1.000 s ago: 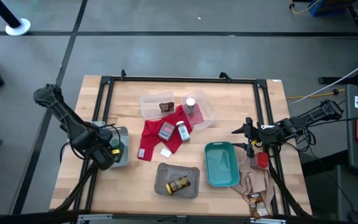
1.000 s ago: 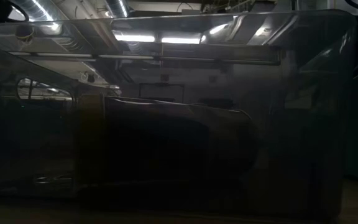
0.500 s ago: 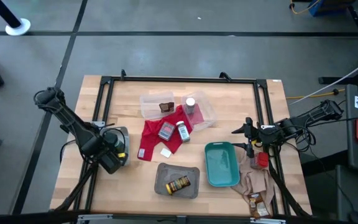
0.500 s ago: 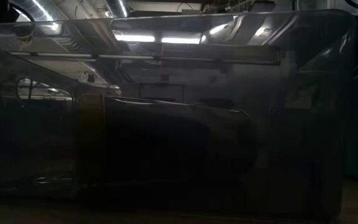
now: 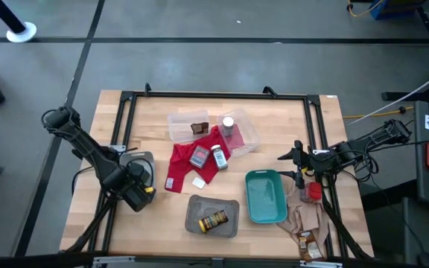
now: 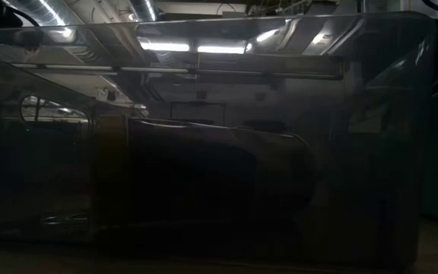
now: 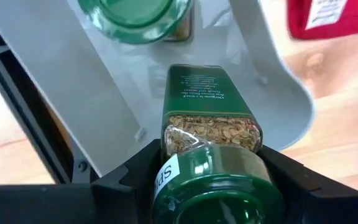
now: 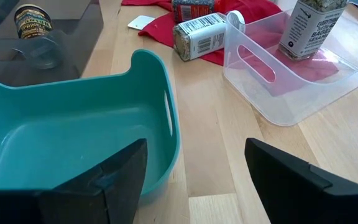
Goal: Sort spices by type
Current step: Put the green seasoning bottle into the gray bin
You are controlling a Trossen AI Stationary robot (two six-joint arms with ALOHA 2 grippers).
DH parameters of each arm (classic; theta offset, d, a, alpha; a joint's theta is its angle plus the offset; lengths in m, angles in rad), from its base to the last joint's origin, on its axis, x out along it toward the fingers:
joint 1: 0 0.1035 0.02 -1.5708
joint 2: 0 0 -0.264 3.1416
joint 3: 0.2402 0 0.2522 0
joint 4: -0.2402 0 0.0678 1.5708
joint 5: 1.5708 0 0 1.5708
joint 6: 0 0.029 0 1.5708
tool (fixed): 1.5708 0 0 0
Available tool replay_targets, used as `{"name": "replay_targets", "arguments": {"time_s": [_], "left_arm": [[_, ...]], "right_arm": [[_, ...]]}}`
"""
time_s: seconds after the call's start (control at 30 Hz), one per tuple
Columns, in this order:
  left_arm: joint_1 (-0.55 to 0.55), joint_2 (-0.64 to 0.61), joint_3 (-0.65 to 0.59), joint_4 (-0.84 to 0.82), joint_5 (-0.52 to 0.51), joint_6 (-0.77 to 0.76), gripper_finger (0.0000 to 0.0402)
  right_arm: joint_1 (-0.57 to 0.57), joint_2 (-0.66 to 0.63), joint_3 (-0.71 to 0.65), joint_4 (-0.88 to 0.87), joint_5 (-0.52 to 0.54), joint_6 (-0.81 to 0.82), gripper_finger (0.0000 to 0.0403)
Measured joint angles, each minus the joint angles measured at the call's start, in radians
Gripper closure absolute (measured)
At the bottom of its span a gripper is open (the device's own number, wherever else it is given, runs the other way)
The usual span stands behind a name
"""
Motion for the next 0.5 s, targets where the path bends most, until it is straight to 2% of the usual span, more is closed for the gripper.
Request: {"name": "replay_targets", "arguments": {"time_s": [0.5], "left_arm": [[0.0,0.0,0.0,0.013,0.011,0.019,0.021]], "right_arm": [[0.0,0.0,0.0,0.0,0.0,0.0,0.0132]]}}
